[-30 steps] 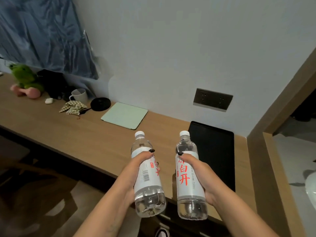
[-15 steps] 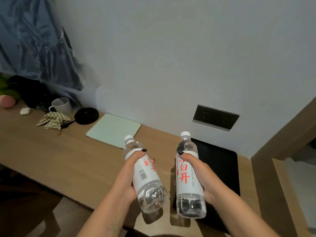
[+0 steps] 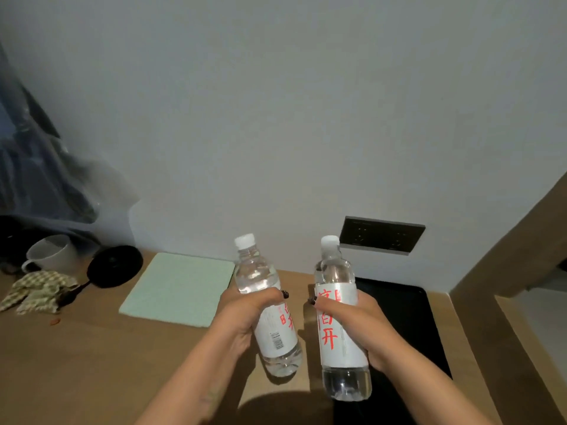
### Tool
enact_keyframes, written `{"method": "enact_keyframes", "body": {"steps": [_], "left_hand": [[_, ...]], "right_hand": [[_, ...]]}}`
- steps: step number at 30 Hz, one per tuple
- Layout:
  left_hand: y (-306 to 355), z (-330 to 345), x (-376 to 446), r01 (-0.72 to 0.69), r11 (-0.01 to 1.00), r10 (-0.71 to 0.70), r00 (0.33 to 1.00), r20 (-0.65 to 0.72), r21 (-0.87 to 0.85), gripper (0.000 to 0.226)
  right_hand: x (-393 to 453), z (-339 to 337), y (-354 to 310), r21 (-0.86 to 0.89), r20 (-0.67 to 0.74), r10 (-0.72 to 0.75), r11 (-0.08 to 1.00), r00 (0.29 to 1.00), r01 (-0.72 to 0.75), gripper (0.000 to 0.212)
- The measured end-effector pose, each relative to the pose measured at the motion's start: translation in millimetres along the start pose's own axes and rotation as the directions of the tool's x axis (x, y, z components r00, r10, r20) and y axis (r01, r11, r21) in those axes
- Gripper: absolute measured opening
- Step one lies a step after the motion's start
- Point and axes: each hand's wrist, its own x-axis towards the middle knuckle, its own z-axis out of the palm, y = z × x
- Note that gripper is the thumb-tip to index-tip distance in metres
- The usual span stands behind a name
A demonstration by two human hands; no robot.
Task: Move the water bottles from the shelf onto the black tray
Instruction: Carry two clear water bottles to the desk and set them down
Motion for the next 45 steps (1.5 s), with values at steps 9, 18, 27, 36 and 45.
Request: {"method": "enact_keyframes", "body": {"steps": [9,18,27,36,45], "left_hand": [[23,10,93,-0.121,0.902,0.042,0.980,0.195,0.414,0.052],[11,21,163,-0.232,0.791,0.106,0.963,0.247,0.567,0.043],[-13,20,201,-0.256,0.713,0.192,0.967,0.169,0.652,0.030],[-23,28,199,-0.230,0.709,0.252,0.966,0.066,0.666,0.034],[-29,39,179,-0.264,0.771,0.295,0.954,0.042,0.579,0.040]], "right_hand": [[70,4,-1,-0.278,-0.214,-0.045,0.960,0.976,-0.016,0.024],[162,25,32,-0.191,-0.350,-0.077,0.982,0.934,0.010,0.047],[207,41,47,-0.122,-0.442,-0.105,0.991,0.891,0.057,0.047],[212,42,51,-0.117,-0.427,-0.162,0.986,0.890,0.123,0.051],[201,49,42,-0.058,-0.454,-0.133,0.991,0.881,0.119,0.041]]}}
